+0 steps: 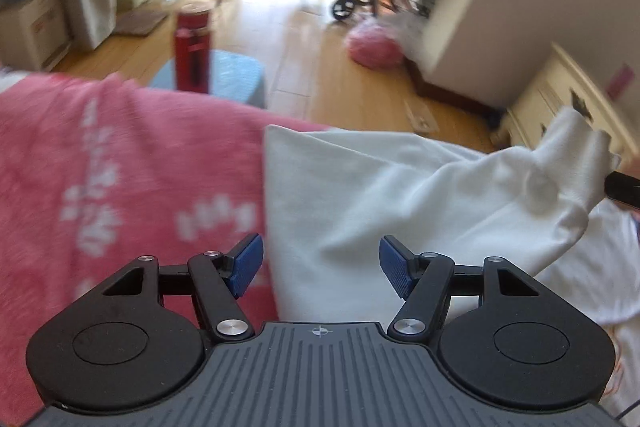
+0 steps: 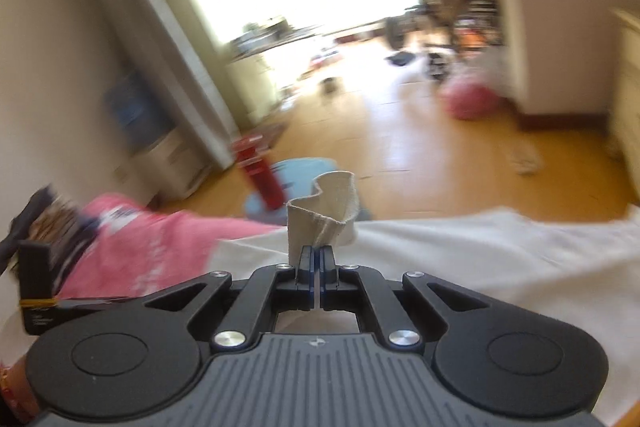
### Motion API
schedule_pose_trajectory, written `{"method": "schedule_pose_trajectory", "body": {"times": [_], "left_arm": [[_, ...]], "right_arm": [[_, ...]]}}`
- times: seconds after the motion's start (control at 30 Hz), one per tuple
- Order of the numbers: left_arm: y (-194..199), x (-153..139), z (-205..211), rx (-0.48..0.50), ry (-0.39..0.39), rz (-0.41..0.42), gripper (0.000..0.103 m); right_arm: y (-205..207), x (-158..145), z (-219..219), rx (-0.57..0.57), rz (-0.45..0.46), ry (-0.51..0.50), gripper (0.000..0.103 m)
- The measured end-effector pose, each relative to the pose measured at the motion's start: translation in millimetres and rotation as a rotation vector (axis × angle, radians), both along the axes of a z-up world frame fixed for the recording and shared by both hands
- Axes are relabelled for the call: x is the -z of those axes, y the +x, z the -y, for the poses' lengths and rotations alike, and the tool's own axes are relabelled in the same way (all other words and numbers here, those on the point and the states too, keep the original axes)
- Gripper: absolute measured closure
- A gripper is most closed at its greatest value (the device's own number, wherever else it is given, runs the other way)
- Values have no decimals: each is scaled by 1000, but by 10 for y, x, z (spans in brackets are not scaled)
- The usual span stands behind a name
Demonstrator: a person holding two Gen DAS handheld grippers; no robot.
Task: Fold clothes
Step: 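Pinch the white sweatshirt hem edge with the right gripper and lift it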
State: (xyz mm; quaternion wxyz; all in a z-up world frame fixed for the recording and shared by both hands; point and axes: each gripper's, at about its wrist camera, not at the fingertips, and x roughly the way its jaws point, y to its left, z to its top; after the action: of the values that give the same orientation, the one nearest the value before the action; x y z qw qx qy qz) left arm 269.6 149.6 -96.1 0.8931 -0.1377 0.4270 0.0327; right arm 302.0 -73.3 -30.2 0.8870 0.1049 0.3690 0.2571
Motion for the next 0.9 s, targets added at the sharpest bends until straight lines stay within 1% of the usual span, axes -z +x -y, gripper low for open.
{"method": "schedule_pose_trajectory", "body": {"times": [0.17,0.3,0.53,0.7,0.8,0.87,0.9], "left_arm": [[75,49,299,75,23,-2,37],[97,79,484,135,41,-10,37],[177,37,758,196,27,-10,35],[181,4,920,251,32,-8,34],[165,22,991,276,39,-17,32],[160,48,1040,292,45,-30,32],[149,66,1065,296,49,-36,32]], "right_arm": [[-107,119,781,190,-6,48,102],[-207,133,1210,269,34,48,102],[-353,148,1858,400,115,45,102],[-453,237,2372,505,135,41,102],[-480,437,2645,532,82,67,102],[-449,640,2785,542,3,106,101],[-443,760,2852,556,-61,144,100]]}}
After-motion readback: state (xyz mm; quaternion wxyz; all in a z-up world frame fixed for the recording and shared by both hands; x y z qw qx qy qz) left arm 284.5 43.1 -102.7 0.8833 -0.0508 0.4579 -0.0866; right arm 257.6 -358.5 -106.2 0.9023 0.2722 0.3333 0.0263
